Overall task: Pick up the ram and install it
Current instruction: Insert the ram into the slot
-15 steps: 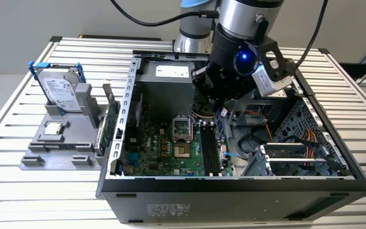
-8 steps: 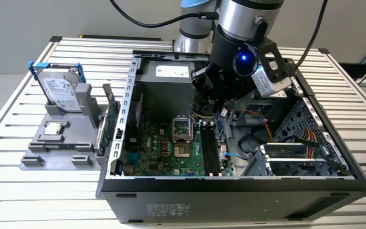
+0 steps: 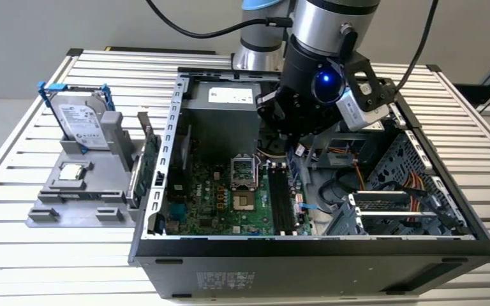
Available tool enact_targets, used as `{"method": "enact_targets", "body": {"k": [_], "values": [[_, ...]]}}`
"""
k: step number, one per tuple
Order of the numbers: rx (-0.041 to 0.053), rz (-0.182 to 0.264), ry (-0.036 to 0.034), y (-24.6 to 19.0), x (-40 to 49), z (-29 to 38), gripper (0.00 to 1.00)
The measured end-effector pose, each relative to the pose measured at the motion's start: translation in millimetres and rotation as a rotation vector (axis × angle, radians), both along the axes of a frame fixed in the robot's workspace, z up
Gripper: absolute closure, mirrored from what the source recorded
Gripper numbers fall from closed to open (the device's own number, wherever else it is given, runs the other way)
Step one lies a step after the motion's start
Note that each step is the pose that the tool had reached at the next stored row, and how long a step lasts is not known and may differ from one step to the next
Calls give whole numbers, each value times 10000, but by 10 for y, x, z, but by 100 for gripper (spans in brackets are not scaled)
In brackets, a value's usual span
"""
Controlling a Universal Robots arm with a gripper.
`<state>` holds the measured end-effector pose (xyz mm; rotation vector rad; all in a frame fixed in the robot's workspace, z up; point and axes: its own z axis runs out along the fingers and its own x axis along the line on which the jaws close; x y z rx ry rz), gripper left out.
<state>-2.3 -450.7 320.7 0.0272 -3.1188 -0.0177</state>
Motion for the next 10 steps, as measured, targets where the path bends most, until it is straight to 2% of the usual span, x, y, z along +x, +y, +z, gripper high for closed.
{"method": "enact_targets", "body": {"k": [10], "values": [[4,0,-1,0,0,-30,100]]}}
